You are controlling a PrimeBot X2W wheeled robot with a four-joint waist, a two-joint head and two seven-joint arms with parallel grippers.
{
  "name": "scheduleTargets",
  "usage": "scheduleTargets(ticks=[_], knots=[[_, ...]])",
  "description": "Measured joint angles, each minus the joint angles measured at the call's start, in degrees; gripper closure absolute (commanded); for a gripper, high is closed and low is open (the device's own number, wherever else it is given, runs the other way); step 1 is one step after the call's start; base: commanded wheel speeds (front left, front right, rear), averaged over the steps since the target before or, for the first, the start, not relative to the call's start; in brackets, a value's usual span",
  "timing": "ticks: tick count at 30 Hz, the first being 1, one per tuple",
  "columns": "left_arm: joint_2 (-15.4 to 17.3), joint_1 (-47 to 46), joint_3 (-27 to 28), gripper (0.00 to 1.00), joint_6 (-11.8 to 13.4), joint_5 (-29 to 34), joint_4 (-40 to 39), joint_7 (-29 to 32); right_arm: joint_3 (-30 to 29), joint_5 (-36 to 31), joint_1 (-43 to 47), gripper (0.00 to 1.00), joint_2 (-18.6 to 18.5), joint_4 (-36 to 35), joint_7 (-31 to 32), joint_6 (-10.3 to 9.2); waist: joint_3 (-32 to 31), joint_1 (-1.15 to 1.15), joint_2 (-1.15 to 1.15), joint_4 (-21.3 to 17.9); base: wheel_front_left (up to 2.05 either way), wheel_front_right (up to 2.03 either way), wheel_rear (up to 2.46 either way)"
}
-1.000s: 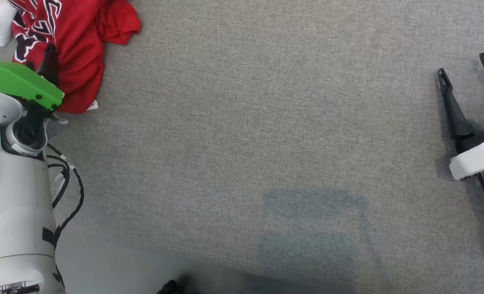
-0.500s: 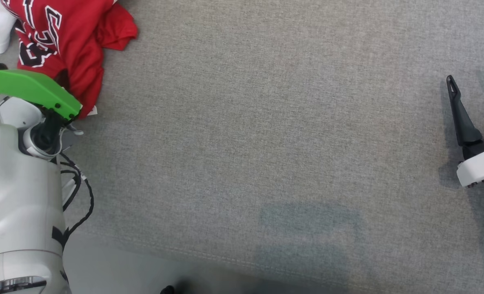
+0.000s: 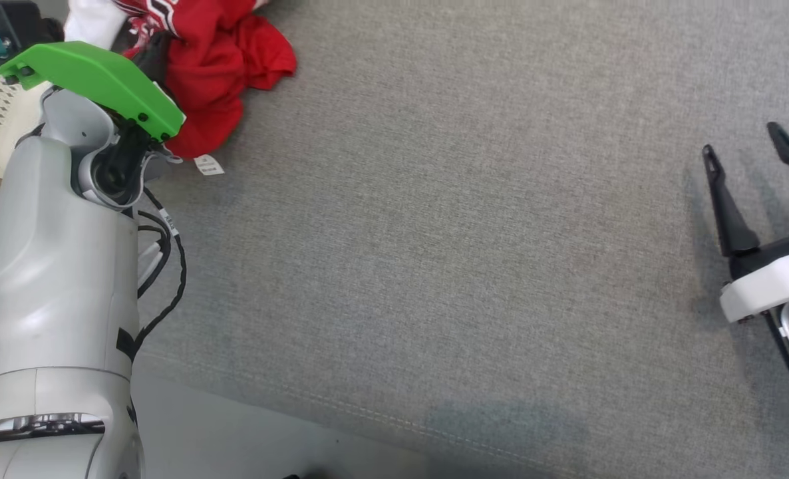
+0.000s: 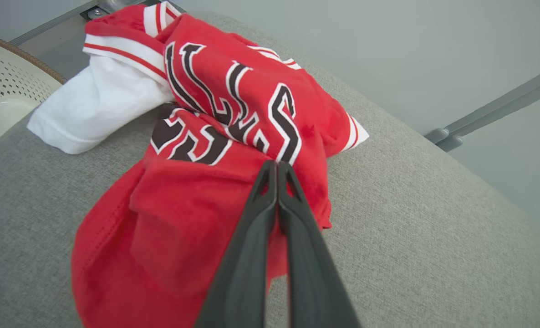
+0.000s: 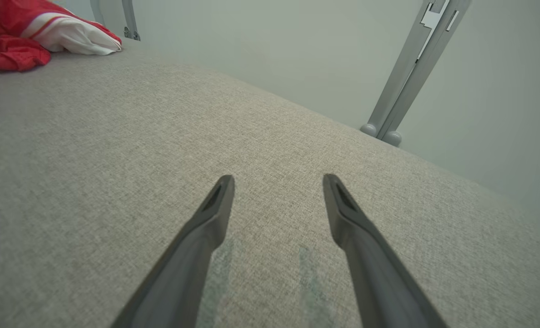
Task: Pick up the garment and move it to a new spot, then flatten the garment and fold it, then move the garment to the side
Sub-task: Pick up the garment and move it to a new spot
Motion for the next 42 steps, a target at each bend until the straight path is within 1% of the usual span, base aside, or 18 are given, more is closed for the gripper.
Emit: scheduleTargets(ticks=[8,15,17,22,25,30,34,36,42], knots=[[-0.07,0.01,-4.31,1.0,-0.82,0.33,-1.59,-0.67,1.74,0.59,0.0,0.0,3.05,1.93,-1.14,0.0,-5.14,0.0,0.0,0.93,0.0,0.0,0.0],[-0.11,0.13,-8.43,1.0,-0.85,-1.53,-4.14,-0.48,2.71,1.11,0.04,0.0,5.86,3.48,-2.1,-0.09,-9.35,0.0,0.0,-0.47,0.0,0.0,0.0],[0.0,0.38,-10.78,1.0,-0.85,-2.98,-6.12,0.18,3.04,1.2,0.05,0.0,6.49,3.86,-2.16,-0.1,-10.24,0.0,0.0,-1.38,0.0,0.0,0.0],[0.03,1.43,-19.85,1.0,-0.85,-11.2,-12.62,2.33,3.8,1.59,0.57,0.0,8.17,4.61,-2.67,-0.14,-12.1,0.0,0.0,-4.22,0.0,0.0,0.0],[0.04,3.27,-24.8,1.0,-0.85,-15.06,-15.93,3.21,4.02,1.62,0.92,0.0,8.75,5.48,-3.08,-0.16,-13.03,0.0,0.0,-6.12,0.0,0.0,0.0],[0.15,7.63,-31.75,1.0,-0.85,-18.33,-19.76,3.71,4.41,1.65,0.93,0.0,9.79,6.47,-3.37,-0.18,-14.42,0.0,0.0,-9.35,0.0,0.0,0.0],[0.41,9.64,-35.96,1.0,-0.85,-19.19,-22.07,3.72,4.72,2.11,0.94,0.0,10.37,6.93,-3.67,-0.18,-15.41,0.0,0.0,-11.96,0.0,0.0,0.0],[0.54,10.2,-38.21,1.0,-0.85,-20.92,-24.14,3.71,4.75,2.16,0.94,0.0,10.92,7.33,-3.69,-0.58,-15.83,0.0,0.0,-13.29,0.0,0.0,0.0],[0.73,12.52,-44.97,1.0,-0.85,-26.99,-31.56,3.39,4.5,2.23,1.46,0.0,11.17,9.02,-4.2,-0.59,-17.08,0.0,0.0,-16.81,0.0,0.0,0.0]])
